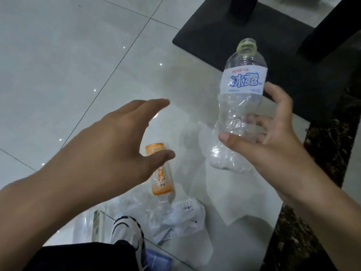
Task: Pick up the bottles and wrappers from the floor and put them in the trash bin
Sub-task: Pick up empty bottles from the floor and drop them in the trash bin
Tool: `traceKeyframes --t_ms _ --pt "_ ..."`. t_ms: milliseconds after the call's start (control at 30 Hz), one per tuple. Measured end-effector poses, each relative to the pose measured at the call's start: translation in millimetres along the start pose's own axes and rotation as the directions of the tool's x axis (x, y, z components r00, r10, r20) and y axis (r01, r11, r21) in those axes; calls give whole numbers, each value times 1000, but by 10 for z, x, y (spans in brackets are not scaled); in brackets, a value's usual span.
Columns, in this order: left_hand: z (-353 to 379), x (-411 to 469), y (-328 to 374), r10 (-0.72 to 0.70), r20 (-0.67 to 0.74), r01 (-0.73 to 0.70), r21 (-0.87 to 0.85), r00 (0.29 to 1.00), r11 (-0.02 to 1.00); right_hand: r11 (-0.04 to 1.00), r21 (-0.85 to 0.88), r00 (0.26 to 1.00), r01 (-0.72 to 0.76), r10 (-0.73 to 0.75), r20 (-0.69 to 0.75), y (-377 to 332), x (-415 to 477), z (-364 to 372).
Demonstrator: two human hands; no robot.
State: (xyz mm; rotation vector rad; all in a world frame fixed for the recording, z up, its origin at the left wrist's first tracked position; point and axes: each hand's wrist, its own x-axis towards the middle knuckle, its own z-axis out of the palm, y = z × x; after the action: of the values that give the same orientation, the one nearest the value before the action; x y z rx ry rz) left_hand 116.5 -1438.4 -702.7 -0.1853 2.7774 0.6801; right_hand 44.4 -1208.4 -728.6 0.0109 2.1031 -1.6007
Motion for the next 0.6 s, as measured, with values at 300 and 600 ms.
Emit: traceKeyframes --t_ms 300,600 --pt "51 175 201 -222 99 232 -646 970 727 973 212 978 -86 42 204 89 -108 219" --pt "-10 204 138 -220 144 263 -558 965 787 982 -185 998 19 -7 65 -29 52 -157"
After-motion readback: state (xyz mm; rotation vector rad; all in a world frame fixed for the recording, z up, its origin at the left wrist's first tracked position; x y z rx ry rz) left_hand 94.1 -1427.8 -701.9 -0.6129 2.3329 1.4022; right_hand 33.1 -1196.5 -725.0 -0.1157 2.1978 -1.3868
